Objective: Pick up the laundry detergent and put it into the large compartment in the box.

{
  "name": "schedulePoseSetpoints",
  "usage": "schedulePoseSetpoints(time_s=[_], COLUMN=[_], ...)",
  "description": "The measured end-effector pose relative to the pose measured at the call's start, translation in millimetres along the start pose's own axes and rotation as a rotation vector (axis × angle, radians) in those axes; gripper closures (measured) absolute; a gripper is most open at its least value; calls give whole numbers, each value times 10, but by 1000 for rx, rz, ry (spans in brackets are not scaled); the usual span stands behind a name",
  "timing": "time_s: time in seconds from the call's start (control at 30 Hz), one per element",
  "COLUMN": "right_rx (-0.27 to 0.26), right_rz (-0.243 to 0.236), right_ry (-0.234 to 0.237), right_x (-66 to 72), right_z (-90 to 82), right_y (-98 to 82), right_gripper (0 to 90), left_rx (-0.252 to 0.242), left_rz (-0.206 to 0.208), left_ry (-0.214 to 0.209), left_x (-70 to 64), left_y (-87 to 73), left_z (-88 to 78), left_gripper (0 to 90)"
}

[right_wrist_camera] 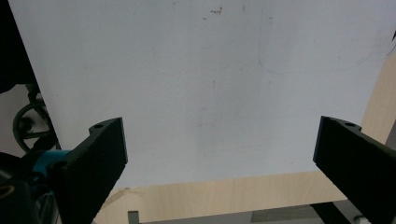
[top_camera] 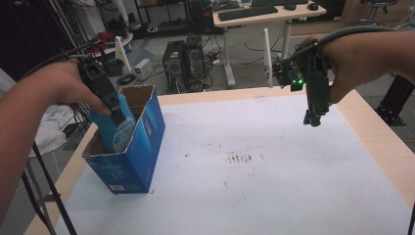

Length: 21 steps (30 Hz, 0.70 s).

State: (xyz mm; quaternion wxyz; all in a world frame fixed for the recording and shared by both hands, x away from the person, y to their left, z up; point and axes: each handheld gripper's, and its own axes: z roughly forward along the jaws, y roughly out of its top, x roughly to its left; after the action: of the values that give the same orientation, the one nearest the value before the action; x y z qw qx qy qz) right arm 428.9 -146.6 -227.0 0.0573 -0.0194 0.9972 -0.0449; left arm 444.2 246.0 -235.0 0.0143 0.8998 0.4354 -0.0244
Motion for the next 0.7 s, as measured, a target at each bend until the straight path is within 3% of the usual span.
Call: schedulePoseSetpoints(time_s=[0.17,0.2,0.3,0.47,0.7], right_rx=[1,1,4,5,4], right_rz=[1,1,6,3,5], right_ry=[-1,-1,-5,-6,-6], right_x=[11,11,19,23,31], right_z=[-2,-2,-2,3,7], right_y=[3,3,-6,-14,-14], right_gripper=[19,19,19,19,19], left_rx=[8,18,5,26,33], left_rz=[33,56,71,123,154], left_ry=[14,20,22,18,11], left_x=[31,45,53,61,39], left_y=[-3,-2,-14,-19,-16], left_z=[211,238,328,430,532], left_gripper=[395,395,395,395,395])
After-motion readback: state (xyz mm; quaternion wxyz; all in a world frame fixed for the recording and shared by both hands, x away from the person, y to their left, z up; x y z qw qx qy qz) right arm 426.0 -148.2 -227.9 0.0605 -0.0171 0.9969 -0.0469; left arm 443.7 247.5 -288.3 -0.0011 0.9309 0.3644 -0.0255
